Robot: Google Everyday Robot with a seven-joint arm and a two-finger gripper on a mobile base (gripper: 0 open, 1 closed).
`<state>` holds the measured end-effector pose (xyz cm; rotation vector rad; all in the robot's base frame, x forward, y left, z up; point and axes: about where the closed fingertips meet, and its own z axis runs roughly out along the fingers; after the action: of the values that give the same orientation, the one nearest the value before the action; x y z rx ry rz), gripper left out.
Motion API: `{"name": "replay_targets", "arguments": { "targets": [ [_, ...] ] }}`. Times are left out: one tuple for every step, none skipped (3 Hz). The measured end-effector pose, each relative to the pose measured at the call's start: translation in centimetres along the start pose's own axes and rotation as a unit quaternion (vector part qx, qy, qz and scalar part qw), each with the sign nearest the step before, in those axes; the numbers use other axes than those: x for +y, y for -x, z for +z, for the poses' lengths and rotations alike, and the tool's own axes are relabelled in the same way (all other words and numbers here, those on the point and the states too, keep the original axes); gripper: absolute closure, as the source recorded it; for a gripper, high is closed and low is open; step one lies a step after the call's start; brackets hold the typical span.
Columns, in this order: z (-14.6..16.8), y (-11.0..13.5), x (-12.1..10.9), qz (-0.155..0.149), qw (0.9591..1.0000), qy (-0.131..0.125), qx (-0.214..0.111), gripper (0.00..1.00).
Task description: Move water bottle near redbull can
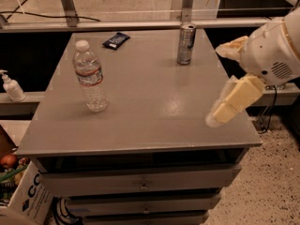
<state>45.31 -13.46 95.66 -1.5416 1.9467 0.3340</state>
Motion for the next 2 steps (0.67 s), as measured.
{"name": "replay_targets", "arguments": {
  "targets": [
    [3.2, 3.2, 0.9, 0.0, 0.9983, 0.012, -0.057, 0.0],
    [6.6, 6.0, 2.5, 0.022, 0.9922, 0.044, -0.115, 0.0]
  ]
}}
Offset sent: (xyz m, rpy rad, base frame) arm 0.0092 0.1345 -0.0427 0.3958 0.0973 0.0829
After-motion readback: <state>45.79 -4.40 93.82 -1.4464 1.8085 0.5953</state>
